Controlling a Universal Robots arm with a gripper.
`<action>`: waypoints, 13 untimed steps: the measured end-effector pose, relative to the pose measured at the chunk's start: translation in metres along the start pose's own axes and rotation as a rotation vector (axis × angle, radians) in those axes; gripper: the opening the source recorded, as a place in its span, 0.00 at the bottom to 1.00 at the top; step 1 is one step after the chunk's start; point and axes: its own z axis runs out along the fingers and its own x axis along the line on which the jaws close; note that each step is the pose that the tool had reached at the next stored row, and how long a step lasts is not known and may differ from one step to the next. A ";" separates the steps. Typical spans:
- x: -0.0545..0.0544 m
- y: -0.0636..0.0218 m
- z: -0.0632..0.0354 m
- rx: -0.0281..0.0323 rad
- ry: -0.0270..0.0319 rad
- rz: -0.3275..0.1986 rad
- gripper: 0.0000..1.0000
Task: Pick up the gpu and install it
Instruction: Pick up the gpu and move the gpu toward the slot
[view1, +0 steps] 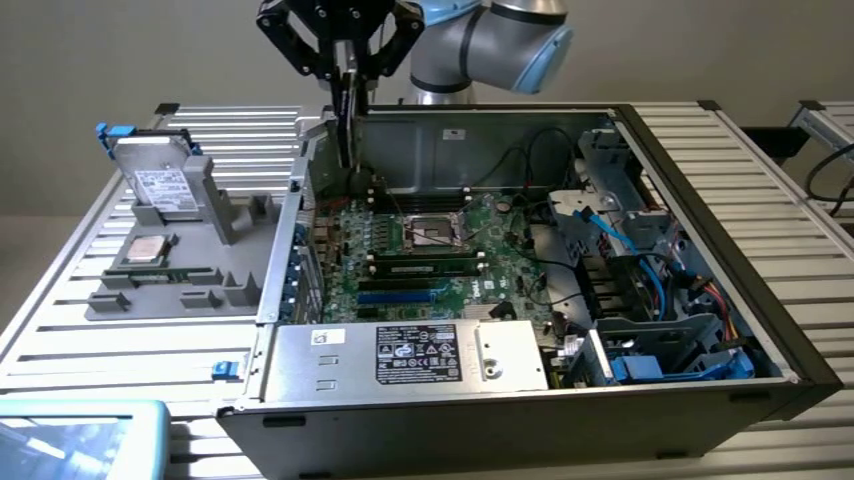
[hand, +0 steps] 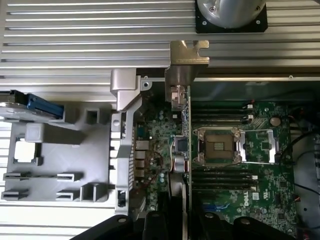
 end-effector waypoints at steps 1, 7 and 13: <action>-0.003 -0.0005 -0.0001 0.0015 0.0051 0.001 0.28; -0.023 -0.0015 -0.0003 0.0154 0.0389 0.005 0.28; -0.050 -0.0011 -0.0008 0.0194 0.0442 0.006 0.28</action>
